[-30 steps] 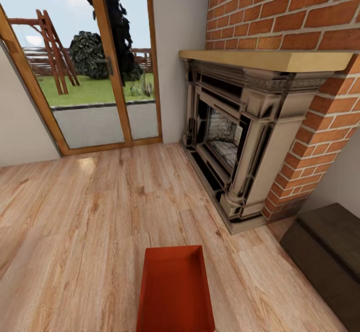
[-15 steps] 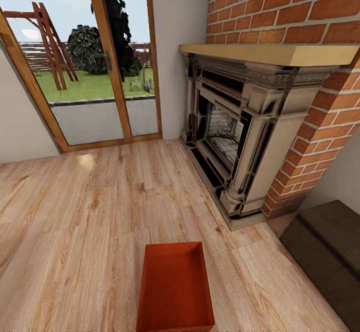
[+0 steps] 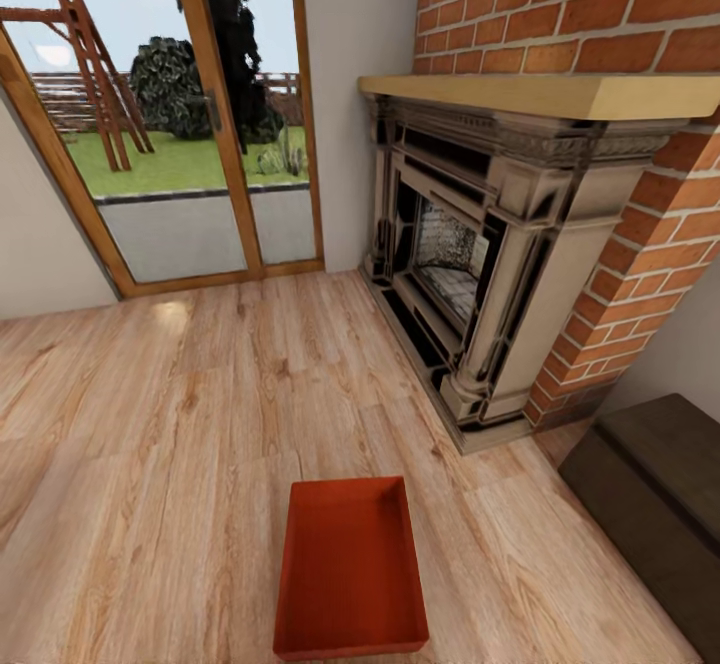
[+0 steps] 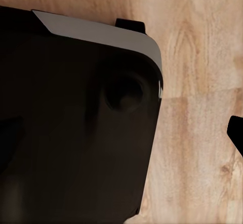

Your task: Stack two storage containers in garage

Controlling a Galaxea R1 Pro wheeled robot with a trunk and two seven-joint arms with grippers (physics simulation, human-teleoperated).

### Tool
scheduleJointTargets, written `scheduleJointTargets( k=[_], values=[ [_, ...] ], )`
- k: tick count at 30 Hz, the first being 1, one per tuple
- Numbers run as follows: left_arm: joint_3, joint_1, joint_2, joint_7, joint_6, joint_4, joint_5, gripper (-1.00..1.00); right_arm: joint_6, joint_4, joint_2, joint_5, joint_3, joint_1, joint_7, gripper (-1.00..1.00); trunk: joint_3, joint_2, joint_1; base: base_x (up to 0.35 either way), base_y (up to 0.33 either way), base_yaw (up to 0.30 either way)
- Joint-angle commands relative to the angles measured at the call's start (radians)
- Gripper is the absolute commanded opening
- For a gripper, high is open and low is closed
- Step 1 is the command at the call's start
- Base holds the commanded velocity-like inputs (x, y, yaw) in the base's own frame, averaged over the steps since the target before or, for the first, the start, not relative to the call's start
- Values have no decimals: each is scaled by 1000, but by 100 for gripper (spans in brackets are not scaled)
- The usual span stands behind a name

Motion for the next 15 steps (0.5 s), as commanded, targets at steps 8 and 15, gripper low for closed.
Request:
scheduleJointTargets(
  k=[8,15],
  values=[
    [0,-1,0,-5,-3,1,10,100,-5,3,1,-9,8,-1,-1,100,-14,0,0,0,0,0],
    [-1,-1,0,-5,-3,1,10,100,-5,3,1,-9,8,-1,-1,100,-25,0,0,0,0,0]
  ],
)
